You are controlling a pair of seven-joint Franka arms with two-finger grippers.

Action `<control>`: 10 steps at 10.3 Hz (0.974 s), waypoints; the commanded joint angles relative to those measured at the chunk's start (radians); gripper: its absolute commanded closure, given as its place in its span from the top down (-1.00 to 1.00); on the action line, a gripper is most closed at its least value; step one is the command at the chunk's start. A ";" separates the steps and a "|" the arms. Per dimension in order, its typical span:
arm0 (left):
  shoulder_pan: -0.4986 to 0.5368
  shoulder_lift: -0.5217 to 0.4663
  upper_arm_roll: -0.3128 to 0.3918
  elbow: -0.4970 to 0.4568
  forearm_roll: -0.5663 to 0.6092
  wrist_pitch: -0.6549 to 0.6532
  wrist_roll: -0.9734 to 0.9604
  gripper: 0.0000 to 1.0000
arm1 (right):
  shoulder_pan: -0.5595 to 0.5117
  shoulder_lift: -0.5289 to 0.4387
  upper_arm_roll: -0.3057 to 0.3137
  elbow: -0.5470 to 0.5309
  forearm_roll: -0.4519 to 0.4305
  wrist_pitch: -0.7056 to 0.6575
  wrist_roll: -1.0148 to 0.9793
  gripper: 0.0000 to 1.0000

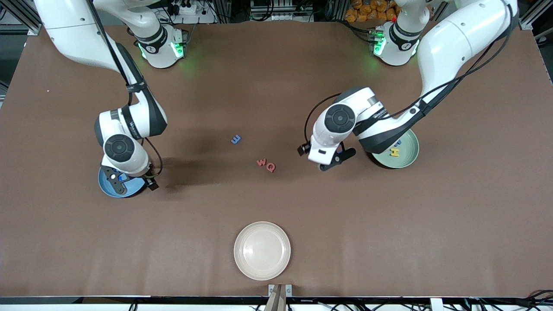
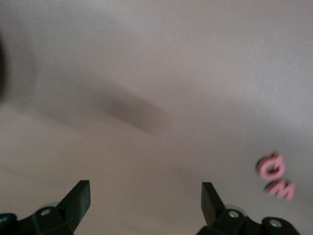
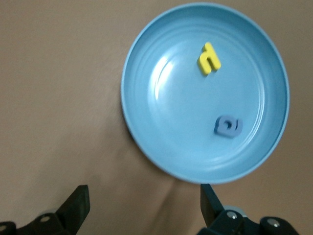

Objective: Sort upper and lower case letters into plates
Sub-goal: 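Release the R in the green plate while the right gripper withdraws, then lower the left gripper over the pink Q while the right gripper hovers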

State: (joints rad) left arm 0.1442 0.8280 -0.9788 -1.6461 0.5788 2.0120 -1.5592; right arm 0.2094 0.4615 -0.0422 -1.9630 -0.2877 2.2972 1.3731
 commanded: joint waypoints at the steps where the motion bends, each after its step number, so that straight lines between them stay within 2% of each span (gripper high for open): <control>1: -0.180 0.011 0.157 0.125 -0.027 0.036 -0.154 1.00 | 0.036 -0.007 0.001 0.032 0.047 -0.016 0.058 1.00; 3: -0.354 0.040 0.306 0.228 -0.031 0.066 -0.240 1.00 | 0.082 -0.009 0.001 0.041 0.112 -0.031 0.064 1.00; 5: -0.486 0.068 0.412 0.276 -0.030 0.158 -0.310 1.00 | 0.122 -0.011 0.068 0.022 0.116 -0.001 0.034 1.00; 8: -0.592 0.106 0.479 0.341 -0.028 0.209 -0.390 1.00 | 0.104 -0.058 0.110 -0.037 0.136 0.005 -0.053 1.00; 10: -0.632 0.120 0.509 0.335 -0.017 0.238 -0.398 1.00 | 0.082 -0.150 0.108 -0.100 0.224 -0.001 -0.181 1.00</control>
State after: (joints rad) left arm -0.4490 0.9227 -0.5043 -1.3427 0.5694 2.2359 -1.9474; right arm 0.3258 0.4240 0.0565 -1.9757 -0.1328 2.2943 1.2922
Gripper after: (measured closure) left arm 0.000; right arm 0.000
